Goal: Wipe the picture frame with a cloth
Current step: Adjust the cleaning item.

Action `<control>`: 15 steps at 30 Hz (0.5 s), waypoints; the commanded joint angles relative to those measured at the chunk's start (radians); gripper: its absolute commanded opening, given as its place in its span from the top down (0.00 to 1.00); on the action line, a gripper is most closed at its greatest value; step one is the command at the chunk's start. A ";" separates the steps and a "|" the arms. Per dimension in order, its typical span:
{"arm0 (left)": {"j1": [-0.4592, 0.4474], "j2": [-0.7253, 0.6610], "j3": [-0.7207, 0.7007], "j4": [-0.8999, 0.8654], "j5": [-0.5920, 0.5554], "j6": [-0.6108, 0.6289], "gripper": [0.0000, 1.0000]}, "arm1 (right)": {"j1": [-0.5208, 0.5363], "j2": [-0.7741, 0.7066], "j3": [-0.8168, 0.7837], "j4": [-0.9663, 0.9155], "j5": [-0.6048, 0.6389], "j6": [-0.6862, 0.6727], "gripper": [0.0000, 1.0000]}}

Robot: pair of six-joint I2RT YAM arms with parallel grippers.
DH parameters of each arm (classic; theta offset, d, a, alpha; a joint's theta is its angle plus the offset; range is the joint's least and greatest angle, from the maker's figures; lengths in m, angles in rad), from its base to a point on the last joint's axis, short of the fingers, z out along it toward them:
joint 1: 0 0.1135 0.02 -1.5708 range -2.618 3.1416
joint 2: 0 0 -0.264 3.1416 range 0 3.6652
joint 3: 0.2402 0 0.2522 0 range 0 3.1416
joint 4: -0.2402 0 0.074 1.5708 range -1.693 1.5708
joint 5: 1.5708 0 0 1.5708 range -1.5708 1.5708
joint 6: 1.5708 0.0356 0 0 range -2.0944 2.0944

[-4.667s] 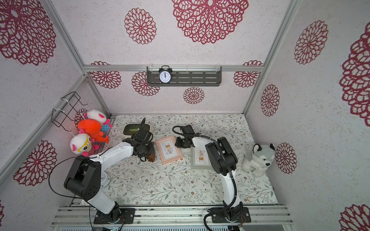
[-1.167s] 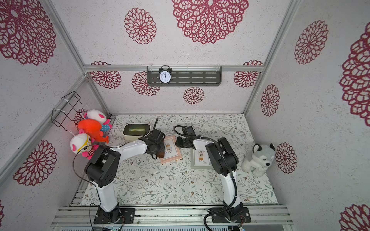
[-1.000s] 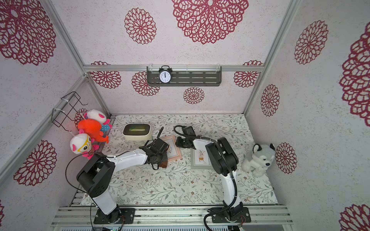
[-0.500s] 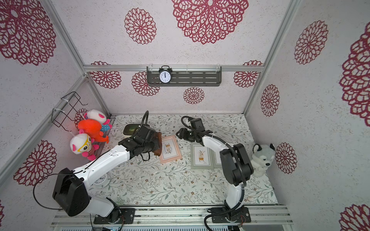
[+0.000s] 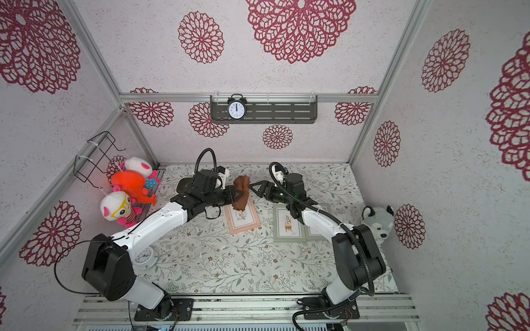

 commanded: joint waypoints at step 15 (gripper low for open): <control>0.001 -0.005 -0.054 0.294 0.253 -0.044 1.00 | 0.005 0.120 -0.004 0.451 -0.107 0.459 0.28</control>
